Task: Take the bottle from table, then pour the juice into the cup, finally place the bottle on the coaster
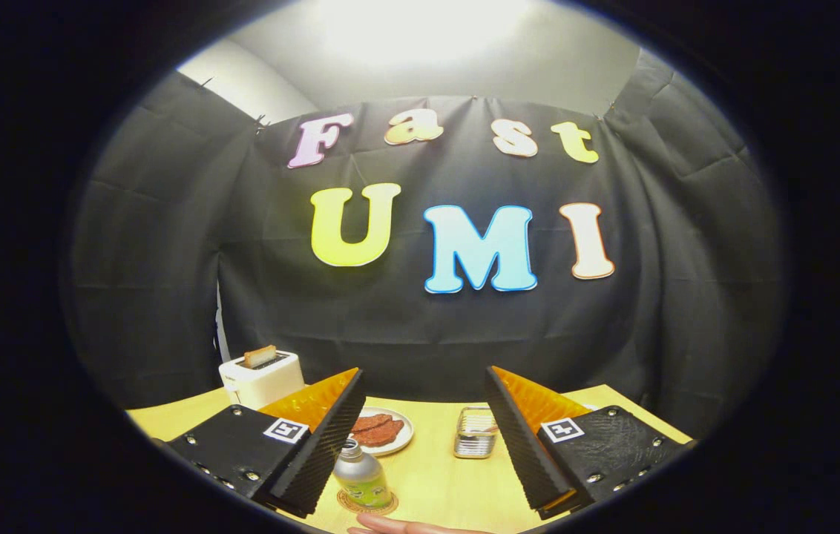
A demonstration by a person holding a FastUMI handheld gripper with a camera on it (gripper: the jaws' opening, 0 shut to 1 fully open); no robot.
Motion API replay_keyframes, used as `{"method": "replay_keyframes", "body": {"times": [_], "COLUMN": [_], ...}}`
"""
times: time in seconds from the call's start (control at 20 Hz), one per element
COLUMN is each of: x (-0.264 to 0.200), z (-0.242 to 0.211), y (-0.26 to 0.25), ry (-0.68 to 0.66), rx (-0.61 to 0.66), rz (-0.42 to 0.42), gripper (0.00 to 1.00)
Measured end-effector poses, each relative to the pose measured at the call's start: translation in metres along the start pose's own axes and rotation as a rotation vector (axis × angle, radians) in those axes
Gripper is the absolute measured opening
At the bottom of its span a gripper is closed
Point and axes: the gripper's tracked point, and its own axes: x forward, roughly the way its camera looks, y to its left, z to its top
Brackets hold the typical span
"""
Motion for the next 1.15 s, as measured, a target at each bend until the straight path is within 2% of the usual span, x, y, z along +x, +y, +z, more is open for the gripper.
{"method": "replay_keyframes", "body": {"times": [0.1, 0.35, 0.7, 1.15], "x": [-0.013, -0.041, -0.076, -0.086], "z": [0.031, 0.072, 0.048, 0.021], "y": [-0.015, -0.062, -0.086, -0.145], "ry": [0.003, -0.045, 0.022, 0.005], "rx": [0.03, -0.048, -0.014, -0.035], "rz": [0.009, -0.061, 0.008, -0.041], "gripper": [0.98, 0.99, 1.0, 1.0]}}
